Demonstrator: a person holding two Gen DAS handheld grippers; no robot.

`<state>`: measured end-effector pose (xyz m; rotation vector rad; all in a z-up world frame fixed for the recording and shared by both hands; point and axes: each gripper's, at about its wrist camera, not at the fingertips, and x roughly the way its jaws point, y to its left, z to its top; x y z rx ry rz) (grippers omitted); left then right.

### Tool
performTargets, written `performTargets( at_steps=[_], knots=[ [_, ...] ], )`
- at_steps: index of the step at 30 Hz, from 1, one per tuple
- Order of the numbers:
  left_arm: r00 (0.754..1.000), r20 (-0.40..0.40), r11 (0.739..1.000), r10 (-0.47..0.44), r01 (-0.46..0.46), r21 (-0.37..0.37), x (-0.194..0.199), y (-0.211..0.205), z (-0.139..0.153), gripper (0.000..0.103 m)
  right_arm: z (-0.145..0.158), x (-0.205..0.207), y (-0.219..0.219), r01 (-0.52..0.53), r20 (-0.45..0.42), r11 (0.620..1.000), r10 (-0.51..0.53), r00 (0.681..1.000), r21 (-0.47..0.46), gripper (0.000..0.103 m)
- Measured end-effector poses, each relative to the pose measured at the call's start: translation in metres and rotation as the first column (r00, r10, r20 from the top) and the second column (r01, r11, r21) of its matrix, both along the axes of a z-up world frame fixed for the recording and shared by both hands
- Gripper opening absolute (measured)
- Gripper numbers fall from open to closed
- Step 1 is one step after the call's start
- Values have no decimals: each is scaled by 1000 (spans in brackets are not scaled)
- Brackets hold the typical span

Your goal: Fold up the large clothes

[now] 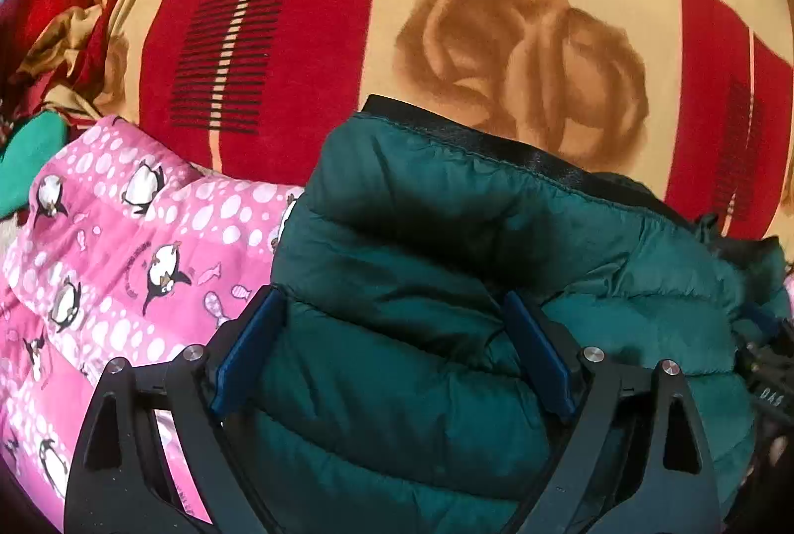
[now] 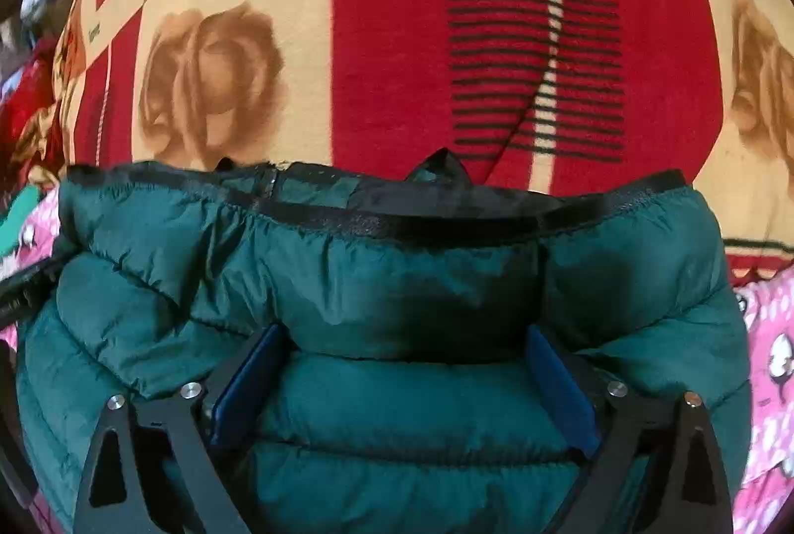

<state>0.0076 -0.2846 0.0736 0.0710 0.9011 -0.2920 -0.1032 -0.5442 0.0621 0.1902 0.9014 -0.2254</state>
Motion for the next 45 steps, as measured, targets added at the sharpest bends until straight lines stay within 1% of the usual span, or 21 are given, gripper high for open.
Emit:
performTargets(
  at_steps=[2,4,5,8,12,15,18,20,23,25,28,30,34,37,39,41,43,45],
  knots=[
    [1000,3,1000,-2,2,2,1,-1,-3,91,-1,-2,-2,0,1,1000,0,1000,8,97],
    [1000,2,1000,-2,2,-2,2,-1,-4,92,3,-5,-3,-11,-16,1000,11,1000,14,97],
    [1000,2,1000,-2,2,-3,2,0,-4,92,8,-9,-4,-11,-7,1000,11,1000,18,97],
    [1000,9,1000,-2,2,-5,2,0,-6,92,28,-29,-8,8,60,1000,-10,998,22,96],
    [1000,19,1000,1,-1,-1,0,-1,-6,92,39,-53,-26,83,101,996,-85,991,22,96],
    [999,40,1000,5,-6,6,-3,-3,-6,92,33,-56,-43,152,93,988,-154,984,28,96],
    [998,63,1000,5,-5,13,-8,-6,-5,92,13,-53,-57,179,49,983,-182,982,48,97],
    [997,81,1000,3,-5,21,-10,-8,-6,92,5,-48,-53,185,36,982,-186,982,32,97],
    [995,101,1000,7,-10,27,-12,-10,-6,92,-3,-42,-48,197,44,980,-197,979,1,99],
    [994,108,1000,8,-11,28,-14,-10,-7,92,-2,-38,-45,194,35,981,-193,981,-5,99],
    [994,110,1000,5,-9,29,-16,-10,-6,92,9,-39,-41,179,22,984,-179,984,4,99],
    [994,111,1000,6,-9,28,-16,-10,-7,92,22,-56,-42,175,46,984,-176,983,20,99],
    [993,115,1000,7,-11,28,-17,-9,-7,92,33,-75,-37,196,81,980,-199,977,47,99],
    [993,121,1000,8,-11,27,-18,-9,-7,92,25,-81,-36,196,69,980,-199,978,47,99],
    [992,122,1000,8,-11,26,-18,-9,-7,92,13,-81,-34,196,54,980,-198,979,33,99],
    [992,124,1000,7,-10,23,-18,-8,-7,92,1,-79,-35,209,53,977,-211,976,47,100],
    [992,123,1000,7,-10,23,-19,-8,-7,92,-5,-79,-36,216,56,976,-218,974,44,103],
    [993,122,1000,7,-9,21,-19,-7,-7,92,-8,-75,-35,214,49,977,-215,975,27,103]
  ],
)
